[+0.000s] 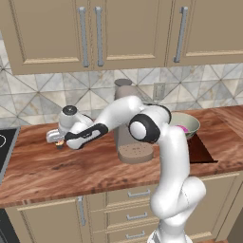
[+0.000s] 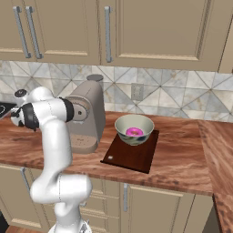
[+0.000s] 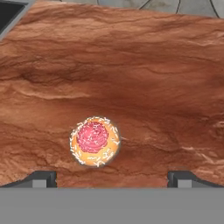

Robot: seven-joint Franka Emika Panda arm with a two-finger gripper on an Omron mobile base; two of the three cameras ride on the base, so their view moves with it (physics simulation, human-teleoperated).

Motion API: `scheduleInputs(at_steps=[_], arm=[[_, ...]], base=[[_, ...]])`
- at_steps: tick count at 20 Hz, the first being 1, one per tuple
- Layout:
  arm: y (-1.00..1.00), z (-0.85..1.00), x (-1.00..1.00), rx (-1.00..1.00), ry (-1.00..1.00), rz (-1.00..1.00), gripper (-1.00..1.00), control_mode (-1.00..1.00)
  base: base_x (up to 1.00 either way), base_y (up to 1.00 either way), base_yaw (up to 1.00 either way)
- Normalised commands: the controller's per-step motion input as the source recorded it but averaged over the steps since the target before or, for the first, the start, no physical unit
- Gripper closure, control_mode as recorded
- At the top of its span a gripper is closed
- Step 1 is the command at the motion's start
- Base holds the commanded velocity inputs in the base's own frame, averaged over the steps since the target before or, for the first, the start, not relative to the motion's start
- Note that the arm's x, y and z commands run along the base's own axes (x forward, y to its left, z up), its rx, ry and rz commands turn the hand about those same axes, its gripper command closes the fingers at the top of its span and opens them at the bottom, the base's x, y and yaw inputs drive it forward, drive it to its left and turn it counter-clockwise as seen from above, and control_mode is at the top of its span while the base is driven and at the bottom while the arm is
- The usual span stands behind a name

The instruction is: Place the bowl with donut and the cupcake onto the tray.

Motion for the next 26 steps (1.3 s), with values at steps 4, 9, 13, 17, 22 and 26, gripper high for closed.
scheduleInputs(at_steps=[4, 9, 13, 17, 22, 26], arm=[[0.21, -0.17, 0.19, 0.00, 0.01, 0.00, -1.00, -1.00], [0.16, -0.15, 0.18, 0.00, 0.01, 0.00, -1.00, -1.00], [0.09, -0.17, 0.19, 0.00, 0.00, 0.00, -1.00, -1.00], [0.00, -0.16, 0.17, 0.00, 0.00, 0.00, -1.00, -1.00], [0.05, -0.17, 0.09, 0.00, 0.01, 0.00, -1.00, -1.00], [0.05, -0.15, 0.03, 0.00, 0.01, 0.00, -1.00, -1.00]], base=[[0.00, 0.00, 0.00], [0.00, 0.00, 0.00], [0.00, 0.00, 0.00], [0.00, 0.00, 0.00], [0.00, 0.00, 0.00], [0.00, 0.00, 0.00]])
